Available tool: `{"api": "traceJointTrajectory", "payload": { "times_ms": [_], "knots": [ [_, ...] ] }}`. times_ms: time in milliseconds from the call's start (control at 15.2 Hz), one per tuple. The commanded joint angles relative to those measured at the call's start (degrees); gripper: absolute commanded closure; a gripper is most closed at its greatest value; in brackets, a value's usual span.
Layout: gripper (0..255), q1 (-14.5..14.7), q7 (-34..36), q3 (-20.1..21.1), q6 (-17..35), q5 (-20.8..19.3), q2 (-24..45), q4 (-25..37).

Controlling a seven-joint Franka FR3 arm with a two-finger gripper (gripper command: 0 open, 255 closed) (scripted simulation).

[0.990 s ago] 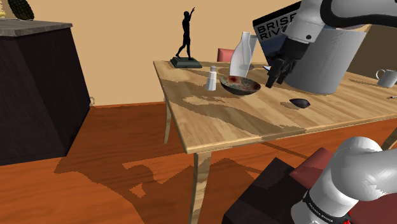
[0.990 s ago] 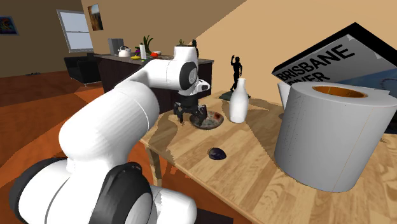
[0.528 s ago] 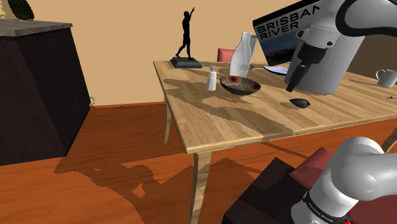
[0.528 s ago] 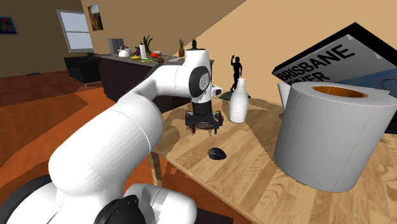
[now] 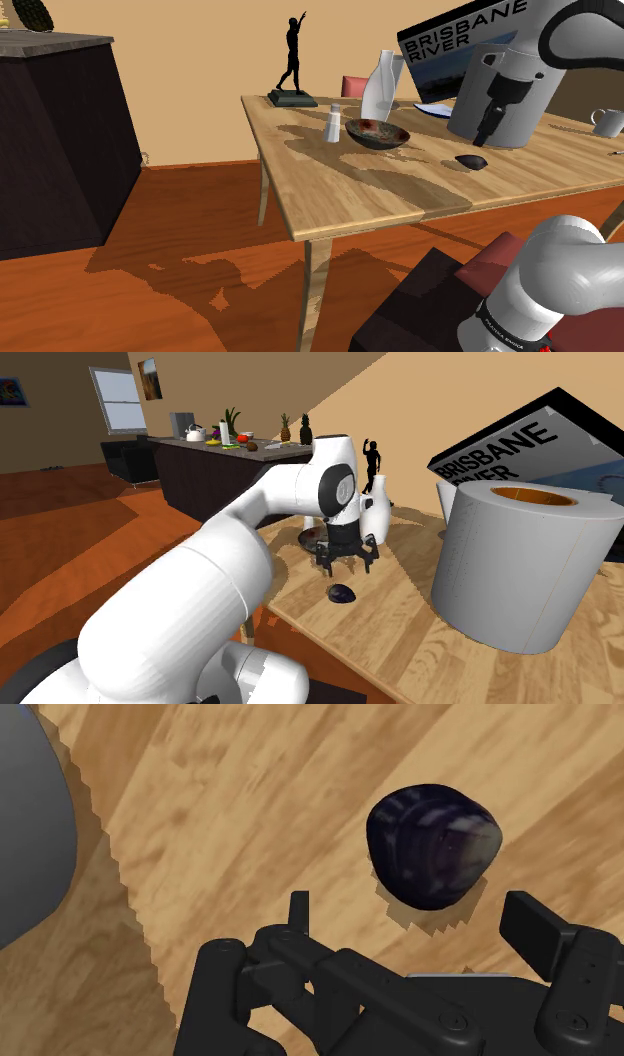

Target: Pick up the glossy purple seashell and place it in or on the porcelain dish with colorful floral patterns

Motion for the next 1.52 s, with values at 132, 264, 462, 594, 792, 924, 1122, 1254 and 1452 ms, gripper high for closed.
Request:
{"api": "traceJointTrajectory", "payload": {
  "times_ms": [132,264,462,594,792,924,1122,1254,1452],
  "knots": [
    [0,-0.3,-0.3,-1.2,2.4,-1.1,-0.9,-3.2],
    [0,-0.4,-0.2,-1.7,3.8,-1.6,-1.2,-4.8],
    [0,-0.5,-0.2,-1.8,4.2,-1.7,-1.2,-5.2],
    [0,-0.5,-0.2,-1.8,4.2,-1.7,-1.2,-5.2],
    [0,-0.5,-0.2,-1.8,4.2,-1.7,-1.2,-5.2],
    [255,-0.5,-0.2,-1.8,4.2,-1.7,-1.2,-5.2],
    [255,-0.4,-0.2,-1.9,4.4,-1.7,-0.9,-5.1],
    [255,-0.4,-0.4,-2.1,4.4,-1.8,-0.7,-4.8],
    [255,-0.6,-0.3,-1.8,4.2,-1.7,-1.2,-5.2]
  ]
}}
